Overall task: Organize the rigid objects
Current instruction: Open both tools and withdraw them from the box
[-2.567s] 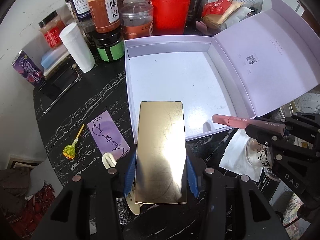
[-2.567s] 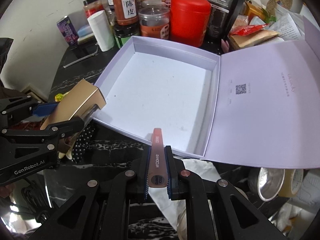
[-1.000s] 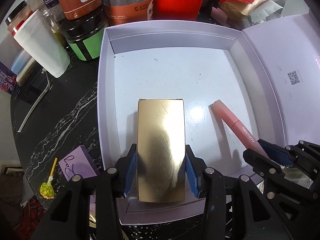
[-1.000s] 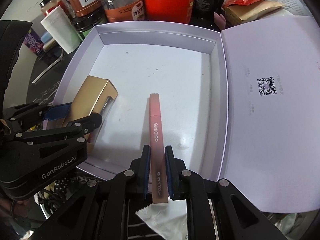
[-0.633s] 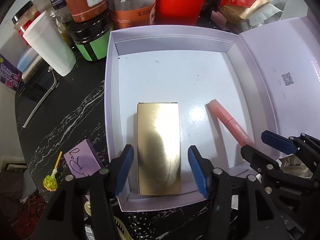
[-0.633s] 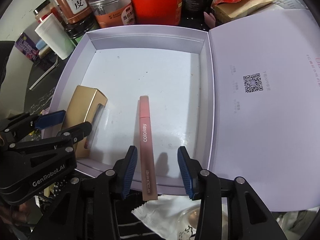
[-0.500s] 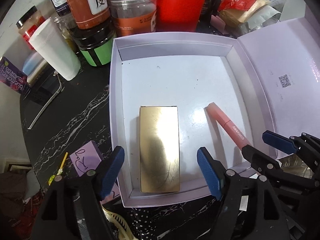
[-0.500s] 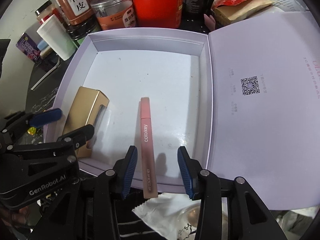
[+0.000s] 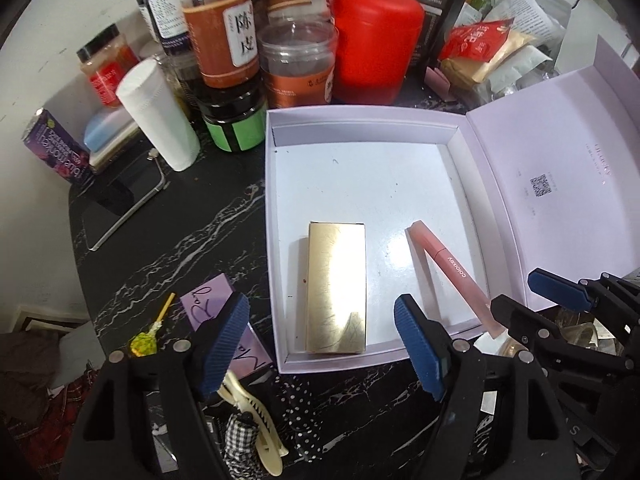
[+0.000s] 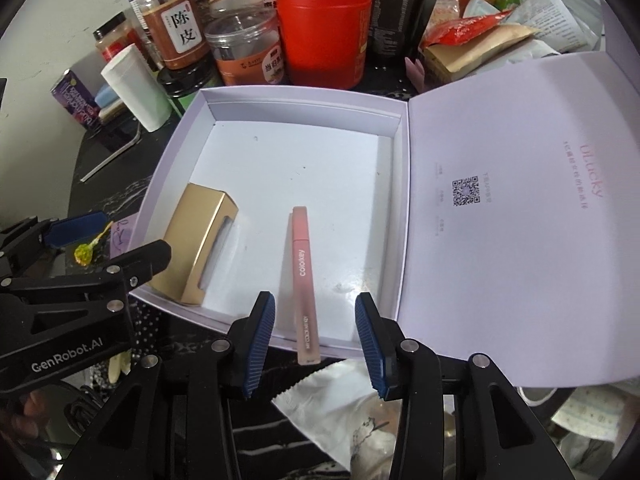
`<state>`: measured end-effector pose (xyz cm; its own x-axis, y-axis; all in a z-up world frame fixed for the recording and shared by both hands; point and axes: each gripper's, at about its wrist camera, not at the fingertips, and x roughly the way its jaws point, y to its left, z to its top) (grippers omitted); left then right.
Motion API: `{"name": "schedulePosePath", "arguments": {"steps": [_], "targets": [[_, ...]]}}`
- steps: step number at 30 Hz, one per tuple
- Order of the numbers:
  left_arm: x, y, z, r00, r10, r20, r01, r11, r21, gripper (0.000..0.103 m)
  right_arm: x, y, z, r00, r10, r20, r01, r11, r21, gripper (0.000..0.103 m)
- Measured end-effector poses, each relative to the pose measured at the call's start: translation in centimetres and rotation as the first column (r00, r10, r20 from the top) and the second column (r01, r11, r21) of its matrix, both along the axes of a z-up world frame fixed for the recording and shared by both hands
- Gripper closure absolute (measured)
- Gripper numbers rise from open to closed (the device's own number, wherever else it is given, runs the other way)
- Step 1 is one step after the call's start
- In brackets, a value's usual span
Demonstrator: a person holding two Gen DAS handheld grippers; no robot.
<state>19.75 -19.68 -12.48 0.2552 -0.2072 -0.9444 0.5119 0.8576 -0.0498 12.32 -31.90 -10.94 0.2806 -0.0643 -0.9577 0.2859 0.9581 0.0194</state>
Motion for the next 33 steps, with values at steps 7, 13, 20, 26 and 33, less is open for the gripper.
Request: {"name": "schedulePosePath", "arguments": {"steps": [7, 13, 20, 26, 33], "targets": [[-0.8, 1.6, 2.9, 0.999, 0.027, 0.047, -0.026, 0.999, -0.018, 0.028, -0.5, 1.2, 2.7, 0.999, 0.029, 0.033, -0.029, 1.0, -0.012, 0.061], [-2.2, 3.2, 5.3, 0.995, 0.05, 0.087, -0.047, 0.998, -0.033, 0.028, -1.1, 2.6, 5.1, 0.996, 0.06, 0.064, -0.058, 0.998, -0.025, 0.061], [-3.9, 5.6, 7.3, 0.988, 0.095, 0.118, -0.09, 0.995, -0.048, 0.028, -2.1, 4.7, 7.5, 0.989, 0.111, 0.095, -0.107, 0.993, -0.046, 0.061], [-5.8, 8.1, 8.6, 0.981, 0.133, 0.142, -0.127, 0.99, -0.056, 0.028, -3.4, 6.9, 8.8, 0.98, 0.158, 0.121, -0.152, 0.987, -0.056, 0.061], [-8.1, 11.0, 9.7, 0.97, 0.188, 0.156, -0.18, 0.982, -0.06, 0.028, -5.0, 9.3, 9.8, 0.966, 0.214, 0.143, -0.208, 0.977, -0.054, 0.061]]}}
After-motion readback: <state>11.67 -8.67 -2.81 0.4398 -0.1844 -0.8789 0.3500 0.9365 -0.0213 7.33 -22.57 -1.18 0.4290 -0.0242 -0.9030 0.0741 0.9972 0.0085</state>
